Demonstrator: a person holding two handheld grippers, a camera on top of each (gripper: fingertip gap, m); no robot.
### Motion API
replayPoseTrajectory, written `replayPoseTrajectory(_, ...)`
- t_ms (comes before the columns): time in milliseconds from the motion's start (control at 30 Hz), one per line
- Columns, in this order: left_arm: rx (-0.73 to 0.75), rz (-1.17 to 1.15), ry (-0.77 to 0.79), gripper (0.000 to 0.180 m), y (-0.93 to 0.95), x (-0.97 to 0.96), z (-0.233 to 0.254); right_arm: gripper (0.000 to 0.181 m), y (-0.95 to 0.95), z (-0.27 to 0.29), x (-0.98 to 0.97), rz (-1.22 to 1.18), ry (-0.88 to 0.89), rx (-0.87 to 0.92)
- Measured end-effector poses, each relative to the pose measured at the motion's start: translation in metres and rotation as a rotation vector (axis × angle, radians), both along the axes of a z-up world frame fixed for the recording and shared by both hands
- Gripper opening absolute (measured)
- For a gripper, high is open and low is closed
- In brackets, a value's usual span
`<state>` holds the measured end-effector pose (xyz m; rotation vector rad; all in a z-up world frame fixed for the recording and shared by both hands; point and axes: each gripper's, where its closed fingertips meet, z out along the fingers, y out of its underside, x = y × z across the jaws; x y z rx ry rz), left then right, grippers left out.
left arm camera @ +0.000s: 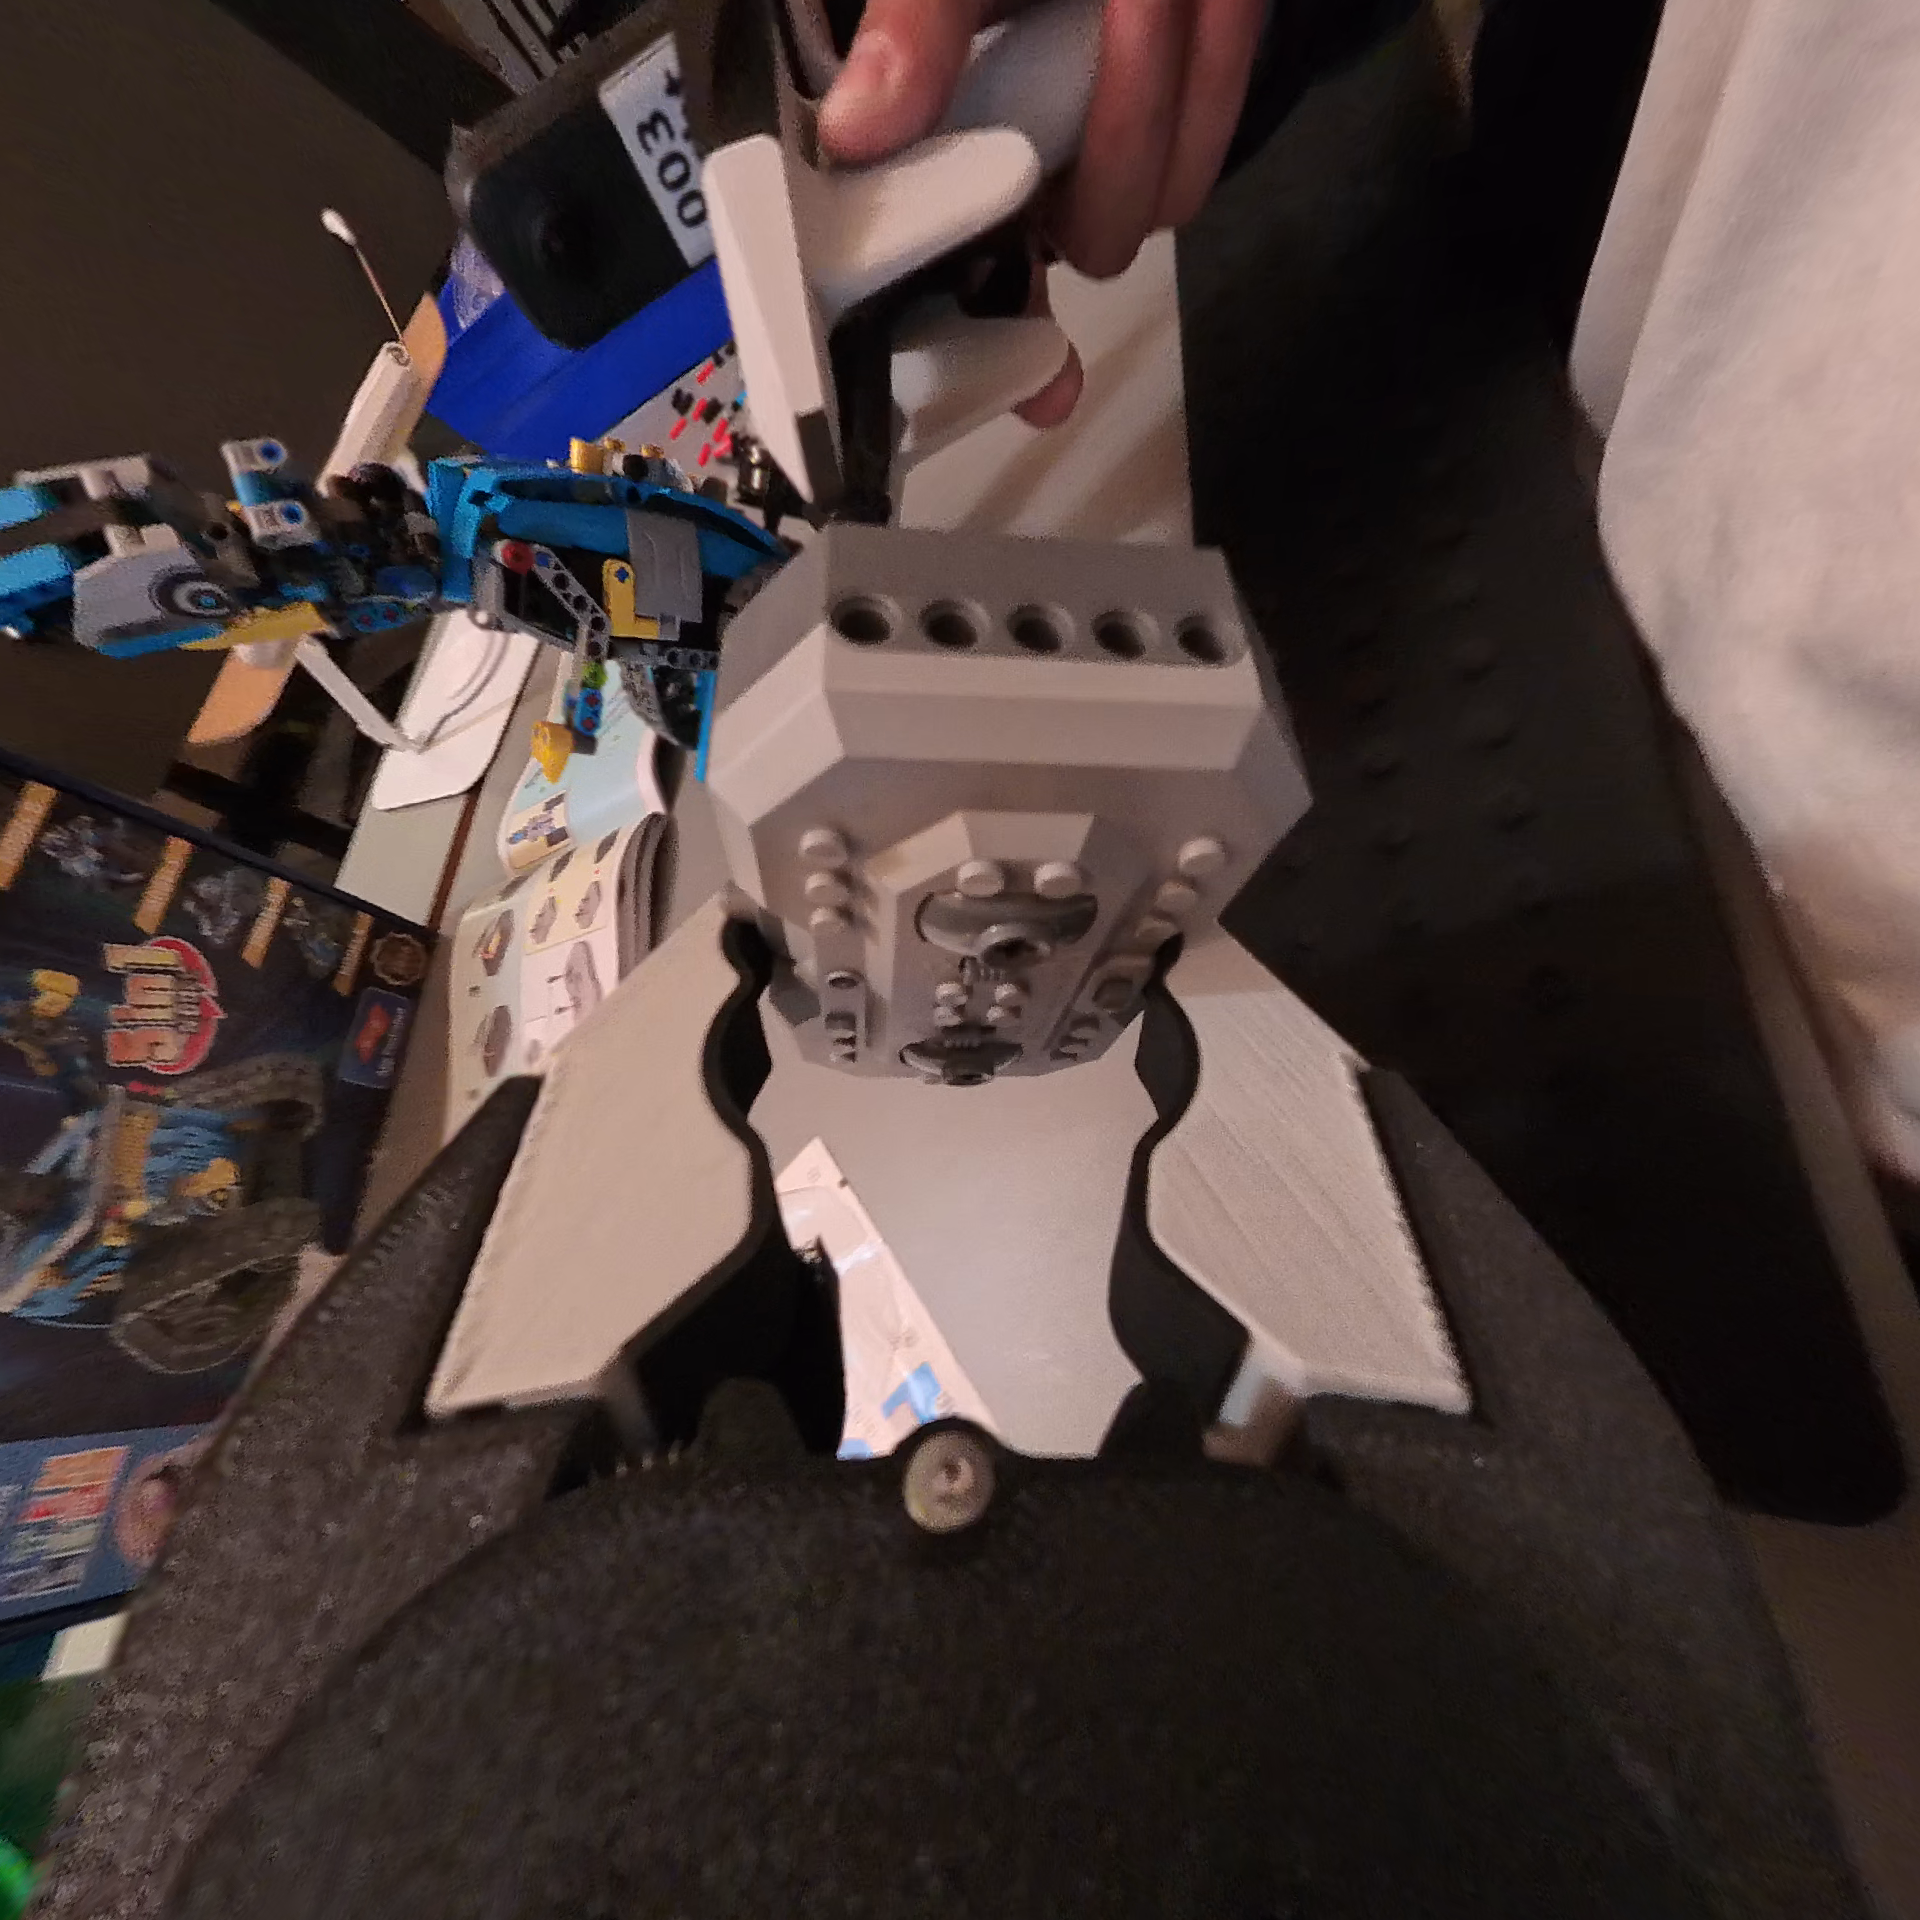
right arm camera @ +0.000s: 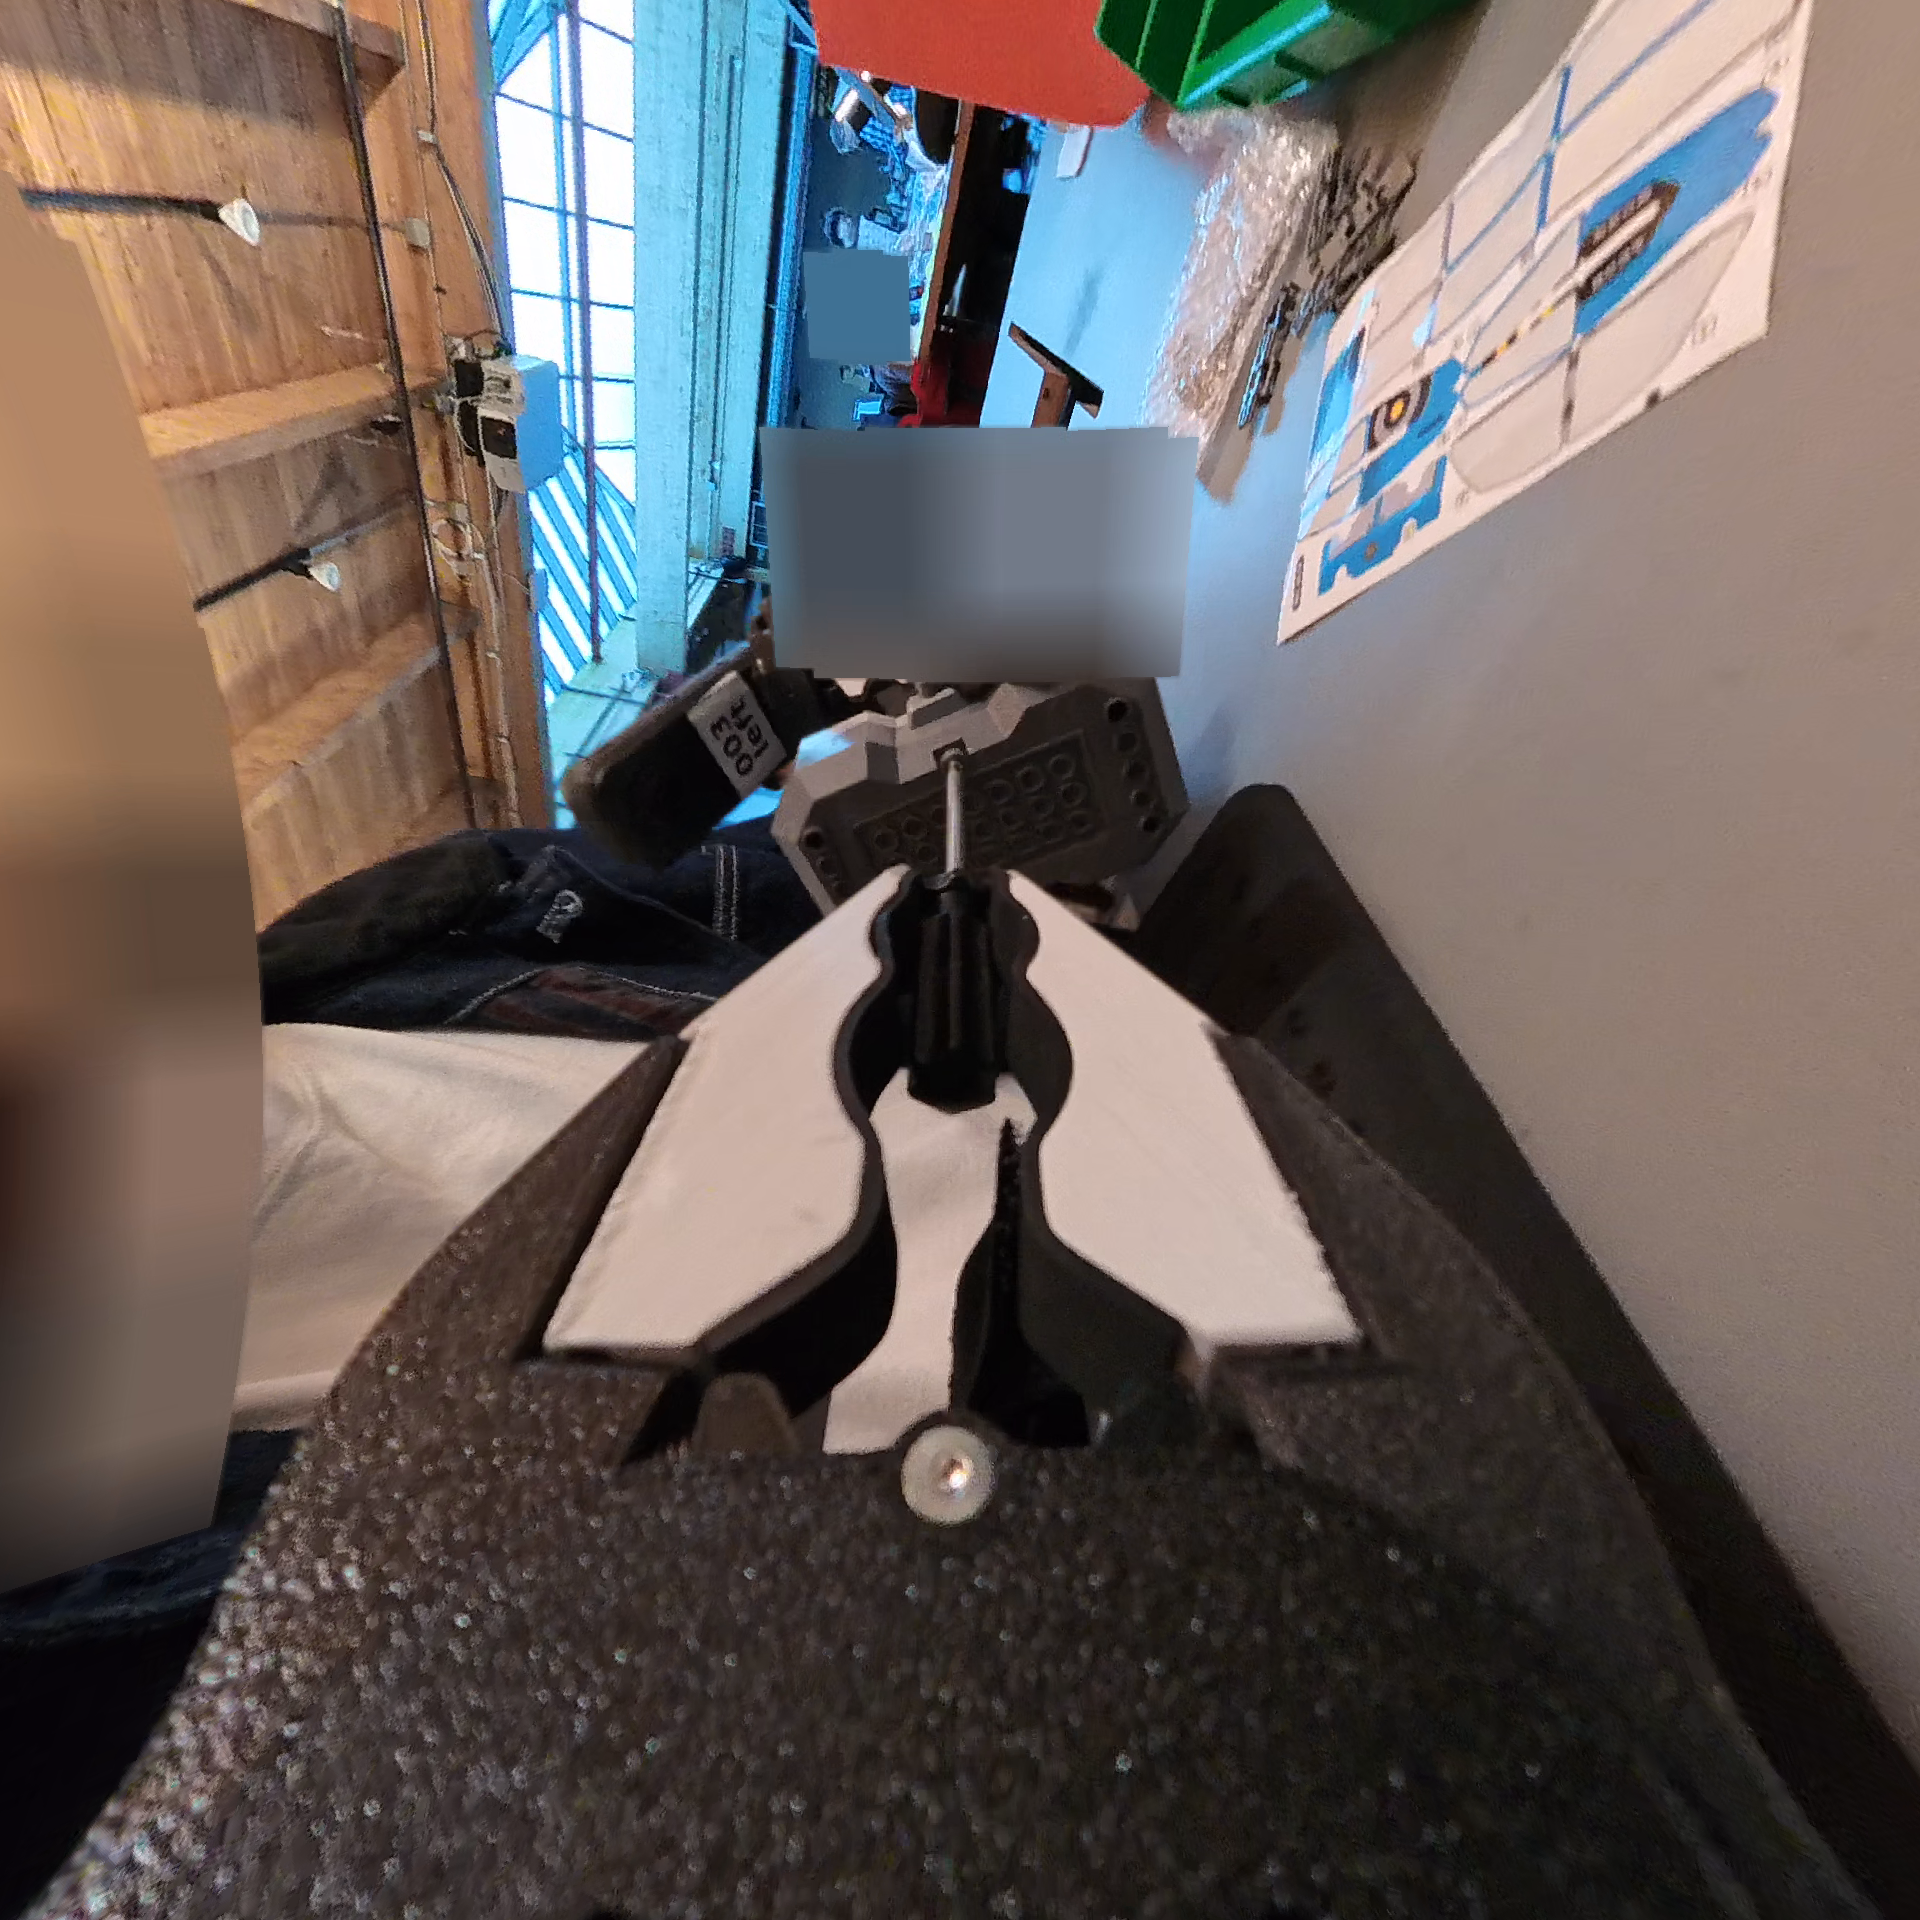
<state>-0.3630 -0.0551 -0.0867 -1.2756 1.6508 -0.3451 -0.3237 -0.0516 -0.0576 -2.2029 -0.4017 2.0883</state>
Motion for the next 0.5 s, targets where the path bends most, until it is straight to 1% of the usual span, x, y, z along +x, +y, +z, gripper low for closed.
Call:
replayPoseTrajectory(100, 0.088, 0.007, 0.048, 0.07, 0.0033, -0.0008, -0.0036, 0.011, 0.0002, -0.0038, 0.0008, -0.009, 0.003, -0.072)
replayPoseTrajectory(200, 0.142, 0.009, 0.047, 0.07, 0.0053, -0.0008, 0.001, 0.011, 0.0003, -0.0023, 0.0008, -0.015, 0.06, -0.182)
replayPoseTrajectory(267, 0.197, 0.005, 0.069, 0.07, 0.006, -0.0016, 0.0011, 0.012, -0.0014, -0.0028, 0.0006, -0.009, 0.075, -0.223)
replayPoseTrajectory(400, 0.329, 0.008, 0.134, 0.07, 0.0086, -0.0032, -0.0019, 0.011, -0.0021, -0.0063, 0.0004, -0.005, 0.047, -0.213)
replayPoseTrajectory(433, 0.344, 0.013, 0.149, 0.07, 0.01, -0.004, -0.003, 0.011, -0.0016, -0.007, 0.0001, -0.01, 0.043, -0.21)
replayPoseTrajectory(500, 0.312, 0.019, 0.137, 0.07, 0.0105, -0.0051, -0.0025, 0.011, -0.0007, -0.0067, -0.0012, -0.014, 0.03, -0.129)
